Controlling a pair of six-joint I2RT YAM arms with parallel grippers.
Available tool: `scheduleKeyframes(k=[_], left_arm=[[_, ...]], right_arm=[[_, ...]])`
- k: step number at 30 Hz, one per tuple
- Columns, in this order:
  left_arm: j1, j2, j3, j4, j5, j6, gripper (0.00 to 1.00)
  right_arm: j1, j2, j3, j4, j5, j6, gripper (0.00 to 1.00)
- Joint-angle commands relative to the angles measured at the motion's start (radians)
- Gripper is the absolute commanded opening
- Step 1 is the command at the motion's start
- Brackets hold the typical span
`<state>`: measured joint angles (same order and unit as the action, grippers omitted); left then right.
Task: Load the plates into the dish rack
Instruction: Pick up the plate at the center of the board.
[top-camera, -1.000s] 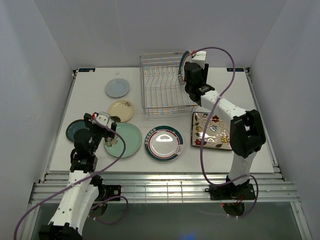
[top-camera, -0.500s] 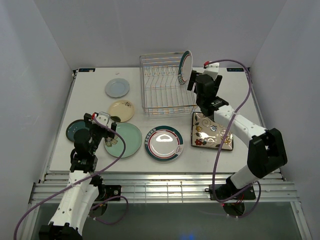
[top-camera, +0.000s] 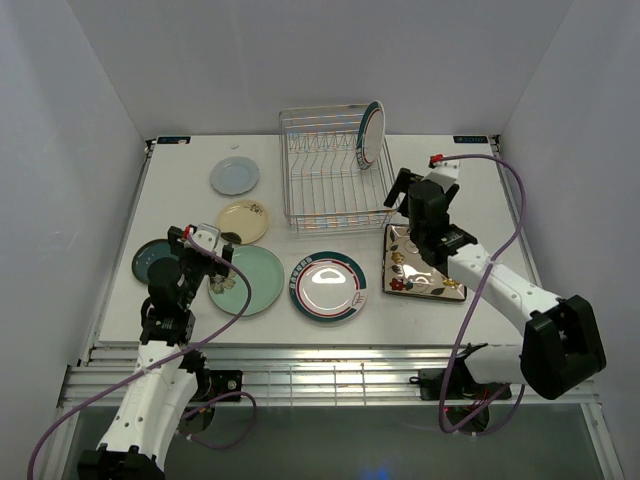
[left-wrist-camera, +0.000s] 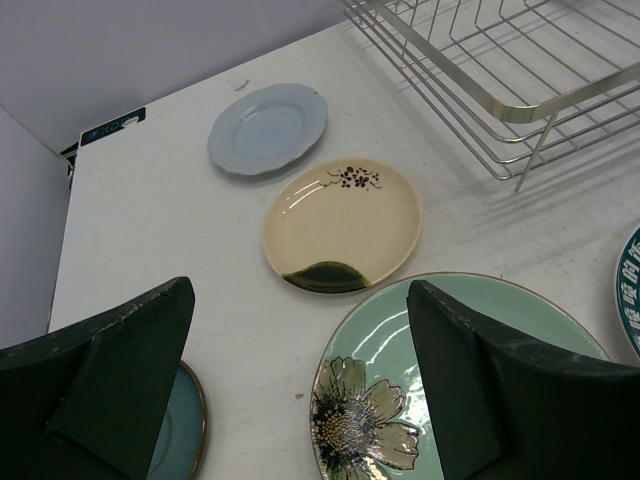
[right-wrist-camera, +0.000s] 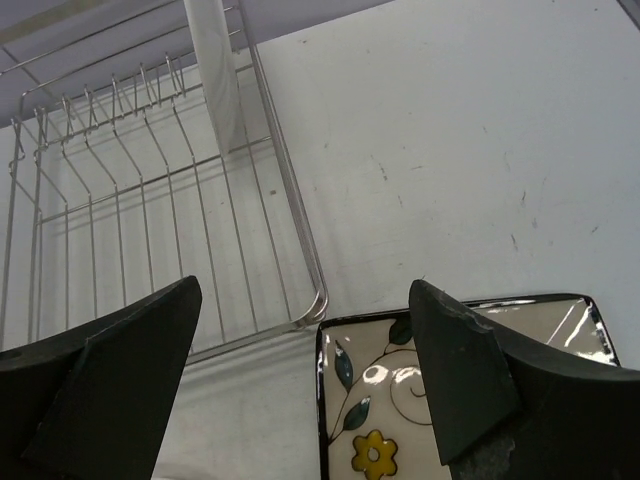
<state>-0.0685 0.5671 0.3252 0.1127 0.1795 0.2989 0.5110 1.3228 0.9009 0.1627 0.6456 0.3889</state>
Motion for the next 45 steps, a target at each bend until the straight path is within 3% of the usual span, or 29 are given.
scheduleKeyframes(k=[1, 8, 16, 19, 26, 35, 45], left_arm=[[-0.004, -0.012, 0.025, -0.002, 0.0, 0.006, 0.98], [-0.004, -0.016, 0.025, -0.004, 0.002, 0.005, 0.98], [-0.004, -0.015, 0.025, -0.004, 0.002, 0.006, 0.98], [-0.004, -0.013, 0.025, -0.004, 0.003, 0.005, 0.98], [-0.004, -0.012, 0.025, -0.004, 0.002, 0.006, 0.98], [-0.004, -0.012, 0.025, -0.004, 0.003, 0.005, 0.98], [-0.004, -0.009, 0.025, -0.002, 0.0, 0.006, 0.98]], right_arm=[[0.001, -0.082, -0.059, 0.017, -0.021, 0.111, 0.9], [0.003, -0.183, -0.138, -0.09, -0.029, 0.286, 0.9], [0.001, -0.215, -0.146, -0.437, 0.005, 0.638, 0.9], [0.001, -0.221, -0.158, -0.52, -0.02, 0.702, 0.9], [0.001, -0.307, -0.241, -0.621, -0.069, 0.823, 0.9], [0.001, -0.536, -0.459, -0.598, -0.087, 0.969, 0.94], [0.001, -0.565, -0.506, -0.637, -0.118, 1.002, 0.91]])
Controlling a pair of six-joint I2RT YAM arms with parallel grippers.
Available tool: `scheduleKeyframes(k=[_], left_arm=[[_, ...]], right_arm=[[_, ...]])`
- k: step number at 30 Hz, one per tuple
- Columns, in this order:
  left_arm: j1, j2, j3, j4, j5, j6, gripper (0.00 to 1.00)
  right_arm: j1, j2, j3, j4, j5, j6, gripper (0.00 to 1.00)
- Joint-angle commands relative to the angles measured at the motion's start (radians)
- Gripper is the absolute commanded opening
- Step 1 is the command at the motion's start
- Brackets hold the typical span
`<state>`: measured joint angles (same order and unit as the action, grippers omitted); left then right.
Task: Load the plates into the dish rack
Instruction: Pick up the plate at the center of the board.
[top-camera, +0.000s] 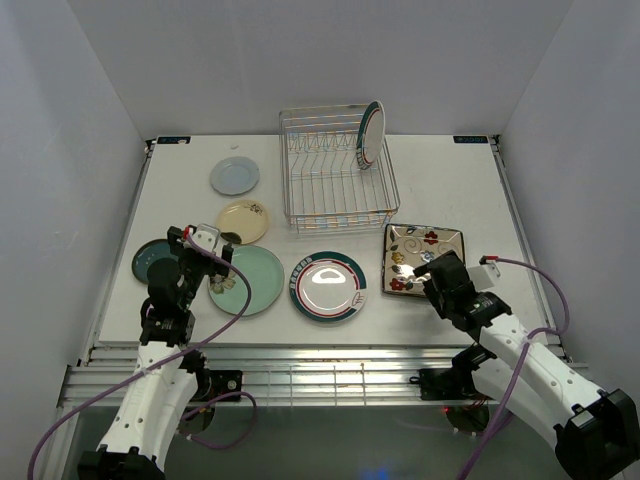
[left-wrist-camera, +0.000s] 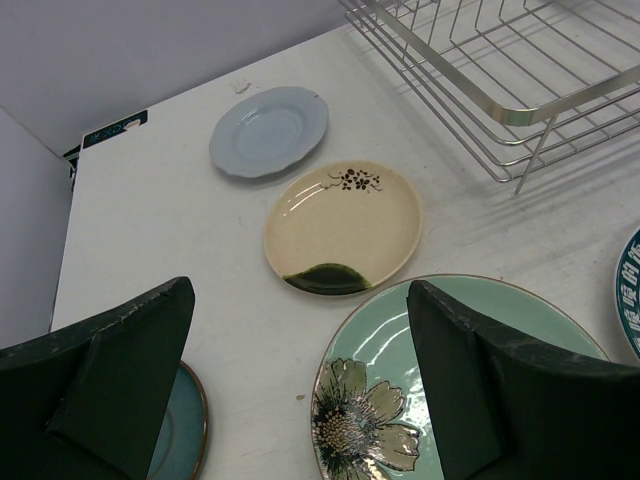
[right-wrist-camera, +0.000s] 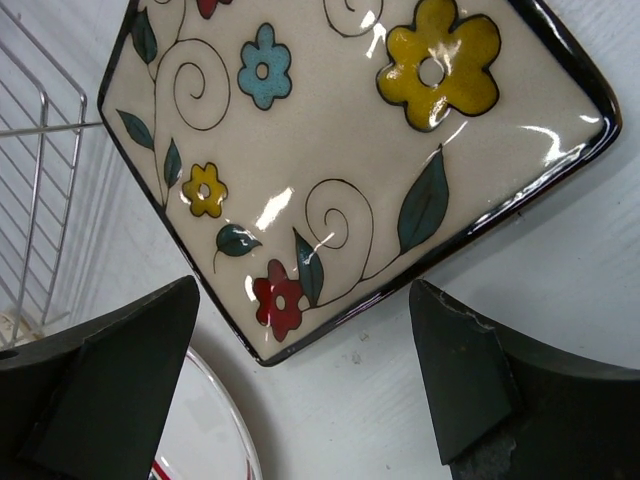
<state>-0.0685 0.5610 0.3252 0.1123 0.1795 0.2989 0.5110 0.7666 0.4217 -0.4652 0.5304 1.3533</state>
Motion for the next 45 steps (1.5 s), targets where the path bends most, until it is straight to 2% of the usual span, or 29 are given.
scheduleKeyframes(k=[1, 11, 20, 27, 36, 41, 45], left_arm=[[-0.004, -0.001, 0.025, 0.0, 0.0, 0.005, 0.98], [-0.004, 0.01, 0.021, 0.004, 0.0, 0.006, 0.98], [-0.004, 0.01, 0.018, 0.007, -0.002, 0.009, 0.98], [-0.004, 0.007, 0.02, 0.007, 0.0, 0.008, 0.98], [-0.004, -0.001, 0.02, 0.003, 0.0, 0.009, 0.98], [-0.004, 0.002, 0.021, 0.003, 0.0, 0.009, 0.98], [-0.004, 0.0, 0.021, 0.003, -0.002, 0.011, 0.98]], right_arm=[[0.001, -0.009, -0.035, -0.004, -0.006, 0.043, 0.91], [0.001, -0.012, -0.118, 0.052, -0.055, 0.081, 0.93], [0.001, 0.016, -0.231, 0.215, -0.093, 0.15, 0.94], [0.001, -0.001, -0.274, 0.206, -0.075, 0.217, 0.96], [0.001, -0.112, -0.308, 0.122, 0.016, 0.285, 1.0], [0.001, -0.078, -0.304, 0.134, 0.023, 0.294, 0.89], [0.001, -0.018, -0.31, 0.163, 0.032, 0.319, 0.85]])
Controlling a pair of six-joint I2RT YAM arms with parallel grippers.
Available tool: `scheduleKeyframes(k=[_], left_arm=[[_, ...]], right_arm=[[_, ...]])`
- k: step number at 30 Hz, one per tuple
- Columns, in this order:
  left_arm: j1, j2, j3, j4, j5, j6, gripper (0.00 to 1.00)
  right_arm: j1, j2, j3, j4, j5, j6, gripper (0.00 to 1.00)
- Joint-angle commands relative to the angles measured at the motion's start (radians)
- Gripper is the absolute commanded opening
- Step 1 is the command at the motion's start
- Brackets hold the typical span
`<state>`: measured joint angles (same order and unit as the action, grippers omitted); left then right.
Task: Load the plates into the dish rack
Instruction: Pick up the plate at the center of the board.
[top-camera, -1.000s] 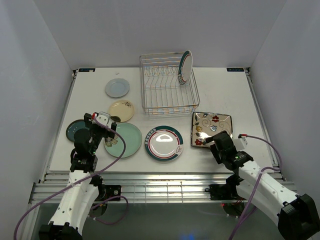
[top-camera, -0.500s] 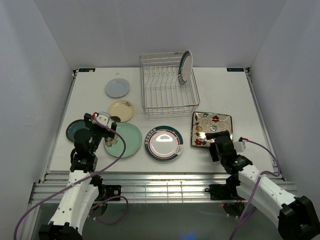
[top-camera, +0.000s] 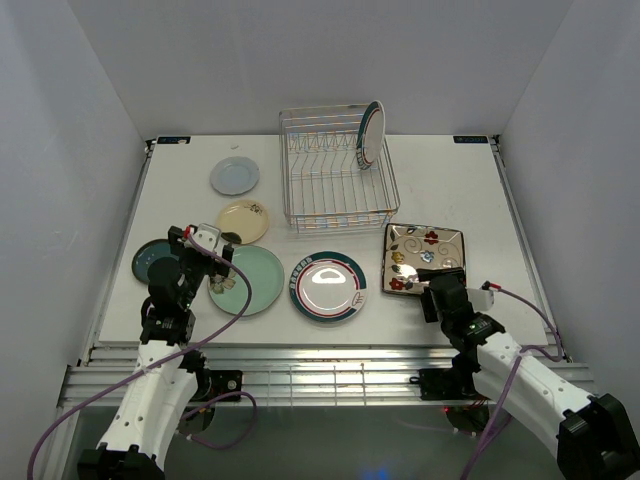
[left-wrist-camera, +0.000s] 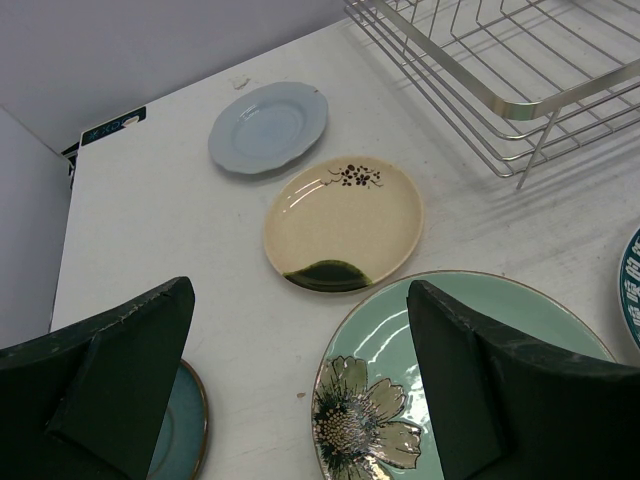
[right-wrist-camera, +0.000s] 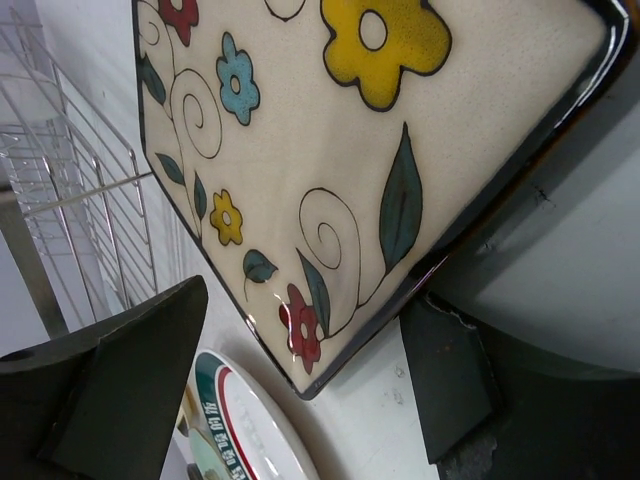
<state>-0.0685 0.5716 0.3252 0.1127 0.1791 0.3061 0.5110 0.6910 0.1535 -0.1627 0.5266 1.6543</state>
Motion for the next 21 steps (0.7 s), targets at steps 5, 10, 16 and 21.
scheduleKeyframes(k=[5, 10, 16, 21], left_arm=[[-0.004, -0.009, 0.021, 0.001, -0.001, 0.005, 0.98], [-0.004, -0.012, 0.02, 0.001, 0.0, 0.005, 0.98], [-0.002, -0.013, 0.021, -0.001, -0.001, 0.004, 0.98], [-0.004, -0.015, 0.021, -0.001, 0.0, 0.005, 0.98]], right_arm=[[0.001, 0.091, -0.043, -0.12, 0.056, 0.054, 0.79], [0.001, 0.097, -0.055, -0.121, 0.09, 0.088, 0.71], [0.001, 0.102, -0.068, -0.123, 0.119, 0.124, 0.65], [0.001, 0.117, -0.072, -0.124, 0.147, 0.147, 0.6]])
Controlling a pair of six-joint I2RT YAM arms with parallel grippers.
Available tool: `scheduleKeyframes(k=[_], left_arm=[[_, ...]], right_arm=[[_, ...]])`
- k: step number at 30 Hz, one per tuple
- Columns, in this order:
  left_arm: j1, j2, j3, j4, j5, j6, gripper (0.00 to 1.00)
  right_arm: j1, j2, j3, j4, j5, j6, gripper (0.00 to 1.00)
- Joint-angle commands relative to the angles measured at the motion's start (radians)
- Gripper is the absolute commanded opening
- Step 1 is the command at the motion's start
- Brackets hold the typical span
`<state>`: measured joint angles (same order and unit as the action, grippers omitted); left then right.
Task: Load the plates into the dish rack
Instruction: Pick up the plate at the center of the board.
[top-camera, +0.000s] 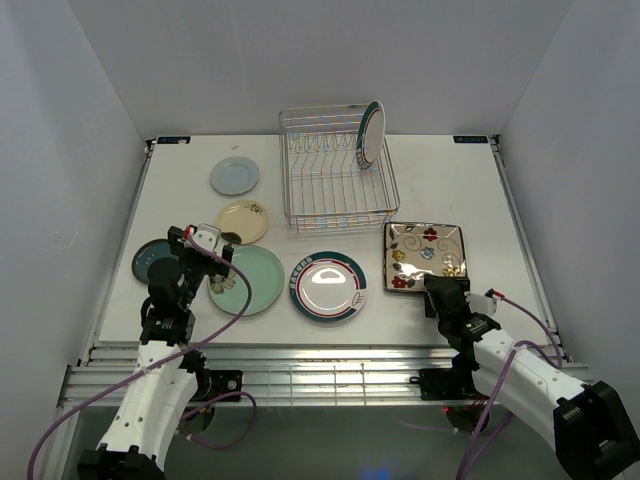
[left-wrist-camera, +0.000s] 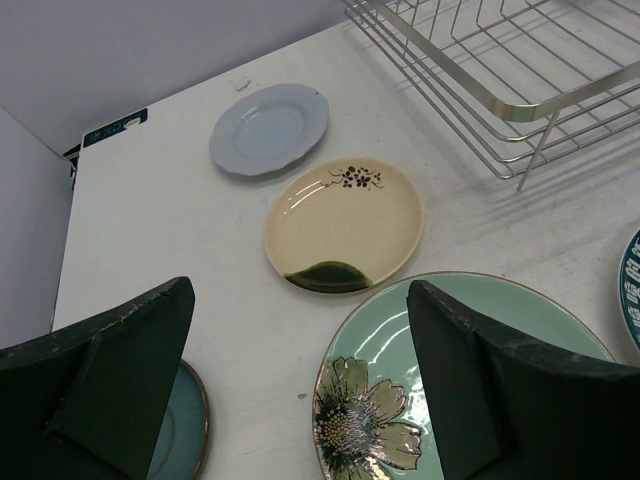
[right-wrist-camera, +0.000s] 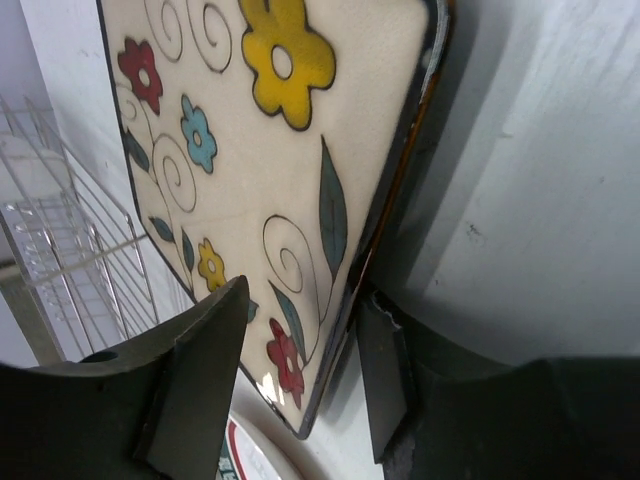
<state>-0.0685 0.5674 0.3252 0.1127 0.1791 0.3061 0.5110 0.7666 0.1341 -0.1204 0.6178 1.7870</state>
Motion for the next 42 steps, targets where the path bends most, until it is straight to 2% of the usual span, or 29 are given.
scheduleKeyframes(k=[1, 3, 4, 6, 7, 18, 21, 22, 28, 42], left_arm=[[-0.004, -0.009, 0.021, -0.001, 0.0, 0.007, 0.98], [-0.004, -0.008, 0.021, -0.001, 0.0, 0.005, 0.98], [-0.004, -0.006, 0.021, -0.001, 0.0, 0.005, 0.98], [-0.004, -0.004, 0.021, -0.001, 0.0, 0.005, 0.98], [-0.004, -0.004, 0.021, -0.001, 0.0, 0.007, 0.98], [-0.004, 0.005, 0.02, 0.004, 0.0, 0.005, 0.98], [-0.004, 0.005, 0.018, 0.005, 0.0, 0.005, 0.98], [-0.004, 0.006, 0.02, 0.005, 0.0, 0.005, 0.98], [-0.004, 0.008, 0.02, 0.007, 0.0, 0.005, 0.98], [-0.004, 0.006, 0.017, 0.007, 0.0, 0.008, 0.98]], right_arm=[[0.001, 0.042, -0.053, -0.166, 0.062, 0.015, 0.52], [0.001, 0.046, -0.05, -0.165, 0.075, 0.017, 0.49], [0.001, 0.048, -0.048, -0.163, 0.079, 0.018, 0.43], [0.001, 0.048, -0.045, -0.163, 0.086, 0.017, 0.38], [0.001, 0.046, -0.045, -0.165, 0.088, 0.017, 0.28], [0.001, 0.031, -0.037, -0.171, 0.117, 0.017, 0.17], [0.003, 0.019, -0.021, -0.217, 0.132, 0.018, 0.14], [0.001, 0.014, -0.011, -0.237, 0.138, 0.025, 0.08], [0.001, -0.033, 0.062, -0.396, 0.198, 0.041, 0.08], [0.001, -0.099, 0.14, -0.49, 0.266, 0.017, 0.08]])
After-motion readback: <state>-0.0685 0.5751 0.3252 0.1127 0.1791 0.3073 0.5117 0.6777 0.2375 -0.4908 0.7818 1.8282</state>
